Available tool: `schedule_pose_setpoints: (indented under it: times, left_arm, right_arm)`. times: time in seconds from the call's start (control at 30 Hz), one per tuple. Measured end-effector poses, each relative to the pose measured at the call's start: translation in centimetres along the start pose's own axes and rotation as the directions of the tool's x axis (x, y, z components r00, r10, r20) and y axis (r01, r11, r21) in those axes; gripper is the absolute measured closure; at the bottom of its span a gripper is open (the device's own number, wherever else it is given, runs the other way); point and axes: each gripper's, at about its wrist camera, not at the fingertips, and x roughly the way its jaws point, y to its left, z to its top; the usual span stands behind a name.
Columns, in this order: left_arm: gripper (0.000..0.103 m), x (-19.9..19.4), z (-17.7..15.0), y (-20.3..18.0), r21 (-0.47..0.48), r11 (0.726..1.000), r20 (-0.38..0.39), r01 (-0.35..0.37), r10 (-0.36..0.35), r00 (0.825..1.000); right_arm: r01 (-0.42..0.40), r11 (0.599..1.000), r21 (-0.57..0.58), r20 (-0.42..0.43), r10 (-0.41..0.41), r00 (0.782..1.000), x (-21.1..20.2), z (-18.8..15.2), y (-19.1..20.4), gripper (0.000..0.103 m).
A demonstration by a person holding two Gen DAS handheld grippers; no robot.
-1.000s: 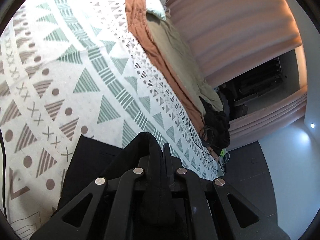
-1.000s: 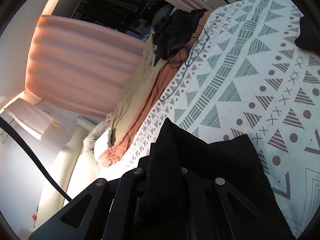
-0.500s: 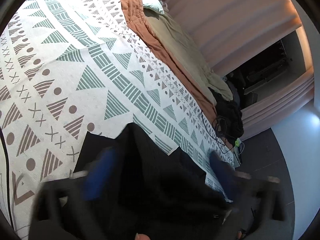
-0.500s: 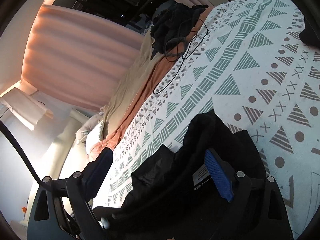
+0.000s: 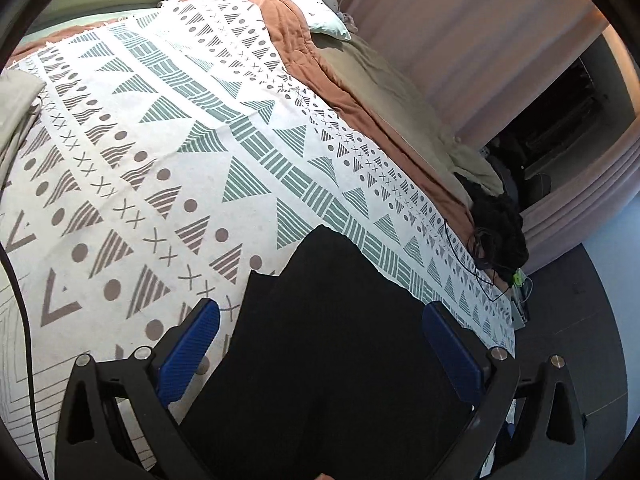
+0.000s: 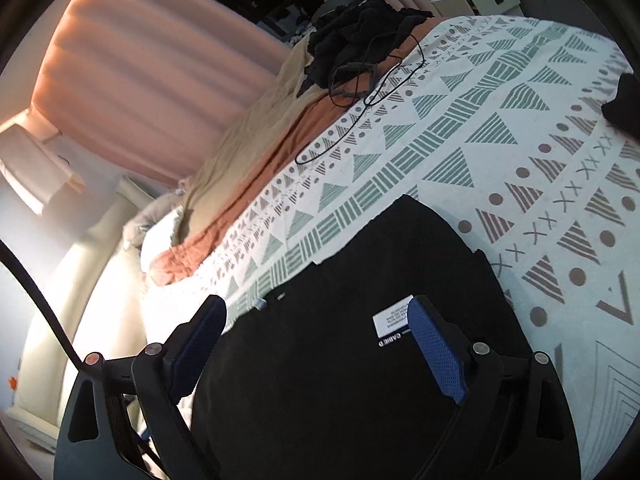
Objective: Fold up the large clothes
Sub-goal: 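Lower the folded hem onto the shirt and open both tools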
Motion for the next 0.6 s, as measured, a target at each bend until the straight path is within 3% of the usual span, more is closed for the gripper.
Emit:
schedule_pose_setpoints:
  times: [0.17,0.33,0.4,0.6]
  left_arm:
    - [0.003,-2.1,-0.2,1.3,0.021,1.0,-0.004,-0.013,0.013,1.0]
    - [0.023,-2.6,-0.5,2.9,0.025,1.0,-0.043,-0.012,0.013,0.999]
    - [0.028,-2.6,-0.8,3.5,0.026,1.0,-0.066,-0.012,0.014,0.998]
    - [0.032,-3.4,-2.3,4.2,0.029,0.999,-0.106,0.018,-0.015,0.994]
  right_arm:
    - [0.041,0.999,0.013,-0.018,-0.041,0.999,-1.9,-0.6,0.0,0.011]
    - [0.038,0.998,0.055,-0.016,-0.037,0.999,-4.2,-0.7,-1.0,0.012]
    - [0.071,0.996,0.047,-0.001,-0.071,0.997,-5.4,-0.7,-1.5,0.013]
    - [0.138,0.989,0.061,-0.01,-0.138,0.99,-7.9,-1.5,-3.1,0.033]
